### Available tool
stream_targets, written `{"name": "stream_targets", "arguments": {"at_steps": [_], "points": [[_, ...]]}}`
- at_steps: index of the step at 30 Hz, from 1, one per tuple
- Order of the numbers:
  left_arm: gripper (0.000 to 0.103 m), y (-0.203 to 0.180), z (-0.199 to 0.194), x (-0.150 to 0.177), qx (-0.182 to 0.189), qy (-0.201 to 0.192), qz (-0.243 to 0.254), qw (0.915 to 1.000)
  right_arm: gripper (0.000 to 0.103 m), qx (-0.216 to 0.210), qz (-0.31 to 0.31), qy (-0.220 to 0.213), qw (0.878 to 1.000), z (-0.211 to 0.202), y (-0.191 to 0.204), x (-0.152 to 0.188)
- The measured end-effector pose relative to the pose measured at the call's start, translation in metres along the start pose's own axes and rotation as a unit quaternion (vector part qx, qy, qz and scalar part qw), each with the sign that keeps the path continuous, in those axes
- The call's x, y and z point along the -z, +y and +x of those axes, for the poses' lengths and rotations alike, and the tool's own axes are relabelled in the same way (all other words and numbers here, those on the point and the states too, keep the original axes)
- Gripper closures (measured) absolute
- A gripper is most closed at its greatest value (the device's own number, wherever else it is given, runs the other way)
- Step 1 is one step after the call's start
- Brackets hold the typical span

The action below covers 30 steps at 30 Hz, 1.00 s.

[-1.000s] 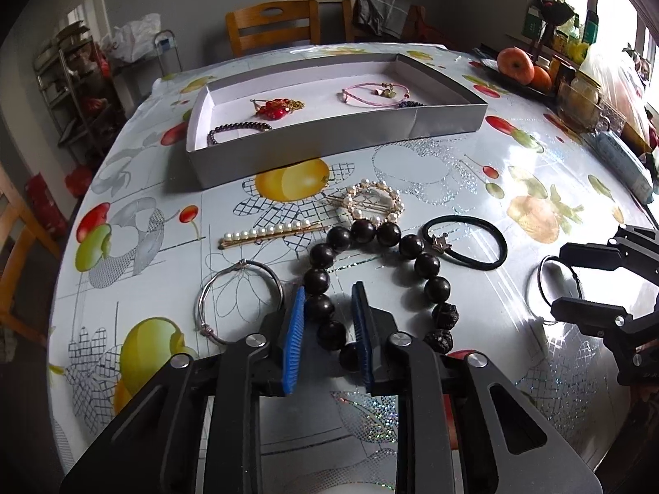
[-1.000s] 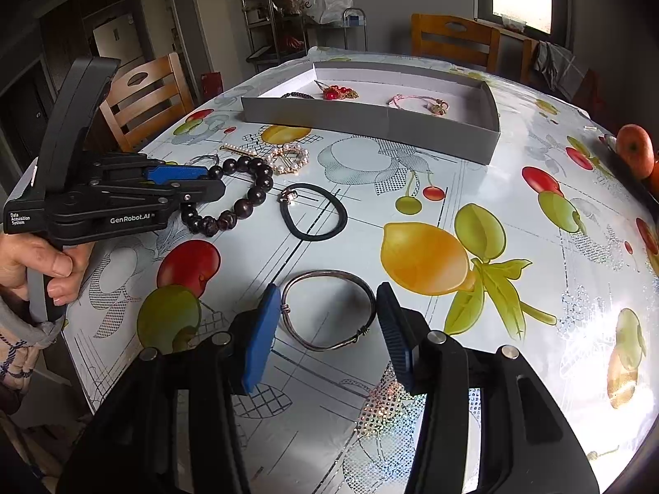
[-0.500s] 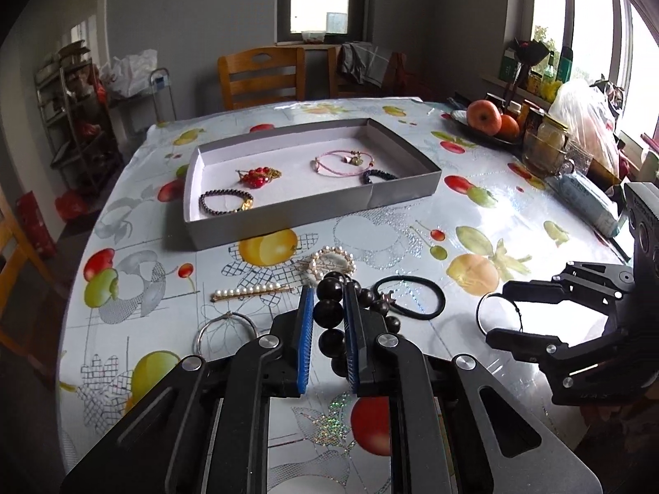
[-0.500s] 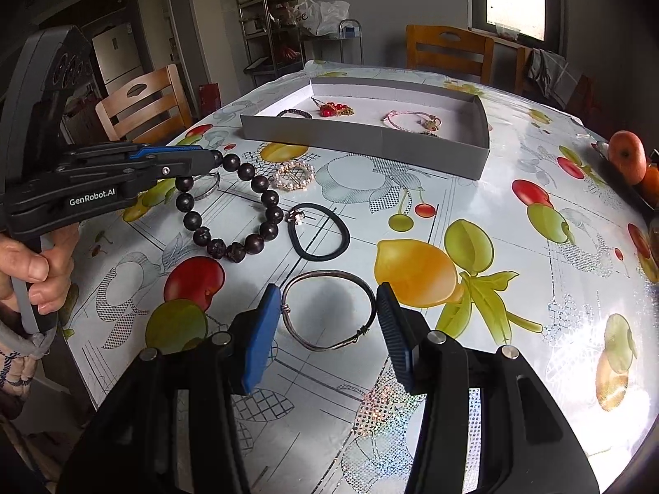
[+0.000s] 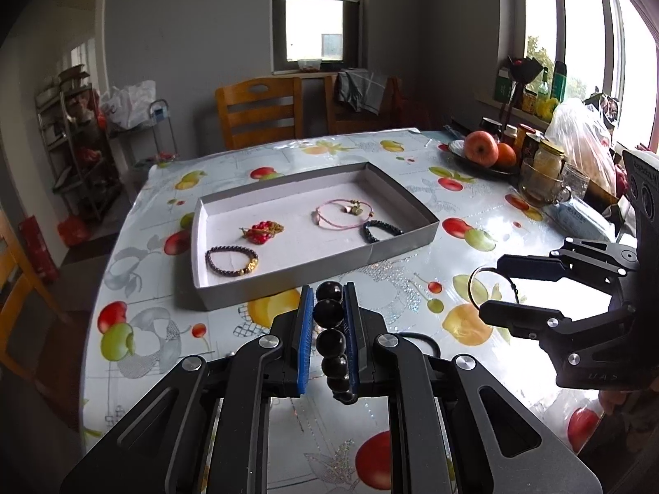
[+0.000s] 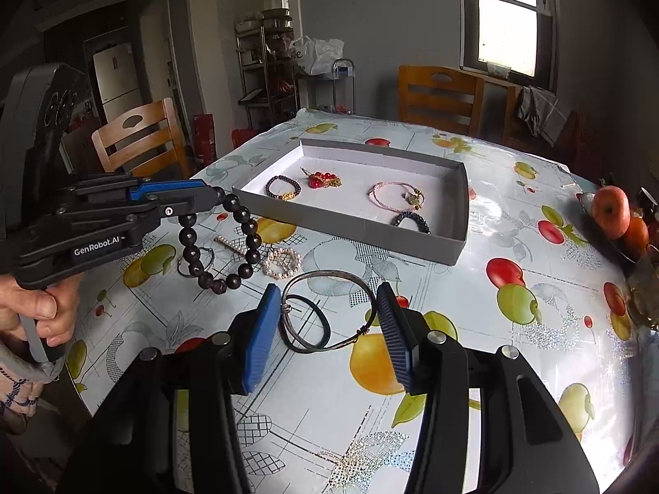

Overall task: Organize jewelry
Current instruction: 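Carry the bead bracelet into the box with the left tool while the right carries the silver bangle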

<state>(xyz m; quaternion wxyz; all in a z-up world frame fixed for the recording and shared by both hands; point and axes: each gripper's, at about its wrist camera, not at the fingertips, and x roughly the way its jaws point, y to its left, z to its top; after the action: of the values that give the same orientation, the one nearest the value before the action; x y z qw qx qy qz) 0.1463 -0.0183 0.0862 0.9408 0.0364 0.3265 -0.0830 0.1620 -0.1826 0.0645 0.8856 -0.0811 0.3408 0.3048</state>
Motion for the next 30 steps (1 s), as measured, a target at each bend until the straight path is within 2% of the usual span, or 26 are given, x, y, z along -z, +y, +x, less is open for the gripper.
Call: {"name": "stream_targets", "arguments": {"at_steps": [19,30], "points": [[0.088,0.013,0.011,-0.041,-0.018,-0.027,0.014,0.9994,0.055,0.018,0.012,-0.025,0.999,0.036,-0.017,-0.059],[0.088,0.025,0.032,-0.065,-0.029,-0.034,0.013,0.9989,0.055,0.03,0.031,-0.029,0.999,0.073,-0.036,-0.076]]}}
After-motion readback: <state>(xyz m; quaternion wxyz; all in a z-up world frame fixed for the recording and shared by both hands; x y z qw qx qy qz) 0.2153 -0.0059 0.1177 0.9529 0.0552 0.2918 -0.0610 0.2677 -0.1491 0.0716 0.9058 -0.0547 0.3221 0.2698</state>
